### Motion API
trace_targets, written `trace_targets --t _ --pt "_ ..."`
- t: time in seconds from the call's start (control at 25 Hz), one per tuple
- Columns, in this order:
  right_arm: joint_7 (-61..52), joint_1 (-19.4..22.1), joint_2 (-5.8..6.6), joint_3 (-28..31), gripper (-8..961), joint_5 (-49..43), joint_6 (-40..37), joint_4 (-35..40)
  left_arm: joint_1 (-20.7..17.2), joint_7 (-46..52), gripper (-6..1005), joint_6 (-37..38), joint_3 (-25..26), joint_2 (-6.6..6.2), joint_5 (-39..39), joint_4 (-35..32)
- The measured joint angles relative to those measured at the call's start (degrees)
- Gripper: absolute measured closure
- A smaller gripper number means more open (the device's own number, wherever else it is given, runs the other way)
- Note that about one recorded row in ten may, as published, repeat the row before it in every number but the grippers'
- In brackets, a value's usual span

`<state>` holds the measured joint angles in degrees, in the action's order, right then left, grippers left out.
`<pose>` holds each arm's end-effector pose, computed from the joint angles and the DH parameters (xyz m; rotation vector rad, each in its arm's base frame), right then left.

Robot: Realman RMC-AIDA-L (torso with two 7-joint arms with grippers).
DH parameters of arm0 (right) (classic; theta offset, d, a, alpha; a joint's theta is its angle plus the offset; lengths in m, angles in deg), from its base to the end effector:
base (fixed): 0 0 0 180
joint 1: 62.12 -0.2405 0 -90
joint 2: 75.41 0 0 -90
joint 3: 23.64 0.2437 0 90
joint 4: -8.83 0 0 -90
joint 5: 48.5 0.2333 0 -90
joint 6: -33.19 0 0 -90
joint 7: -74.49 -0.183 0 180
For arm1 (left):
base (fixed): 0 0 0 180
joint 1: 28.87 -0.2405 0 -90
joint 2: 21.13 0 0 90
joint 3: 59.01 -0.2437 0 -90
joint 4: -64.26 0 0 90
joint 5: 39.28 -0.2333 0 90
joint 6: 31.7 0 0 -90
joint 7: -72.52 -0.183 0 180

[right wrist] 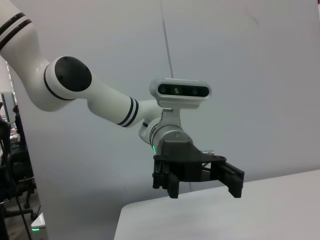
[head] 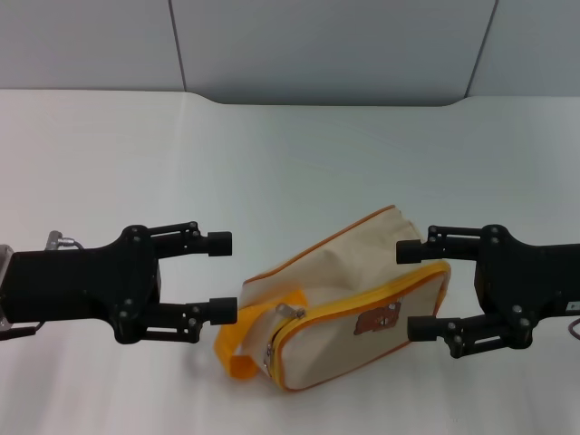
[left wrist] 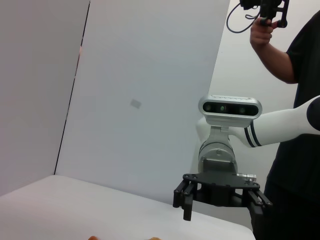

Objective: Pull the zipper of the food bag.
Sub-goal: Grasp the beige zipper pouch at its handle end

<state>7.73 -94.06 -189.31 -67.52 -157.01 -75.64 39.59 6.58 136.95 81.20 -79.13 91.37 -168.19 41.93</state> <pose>0.2203 0.3110 -0.0068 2.9651 -0.2271 -0.9978 -0.2376 0.3050 0.0012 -2.9267 -0.3876 -1.0728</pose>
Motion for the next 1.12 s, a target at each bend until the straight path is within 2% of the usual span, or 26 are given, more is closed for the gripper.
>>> trace_targets --t 0.64,0.76,0.88,1.12 --pt "0.1 0.0 -0.12 -0.1 117 0.0 0.1 0.1 -0.8 -0.5 174 -0.5 0.1 0.13 0.0 -0.1" --pt "0.1 0.0 -0.38 -0.1 118 0.0 -0.1 0.1 -0.9 -0.1 174 -5.5 0.0 0.68 -0.1 -1.0" --pt "0.1 0.0 -0.48 -0.1 118 0.0 -0.2 0.1 -0.8 1.7 174 -14.0 -1.7 1.22 -0.6 -1.5" --pt "0.1 0.3 -0.57 -0.1 117 0.0 0.1 0.1 -0.4 3.1 175 -20.7 -6.5 2.19 -0.6 -1.5"
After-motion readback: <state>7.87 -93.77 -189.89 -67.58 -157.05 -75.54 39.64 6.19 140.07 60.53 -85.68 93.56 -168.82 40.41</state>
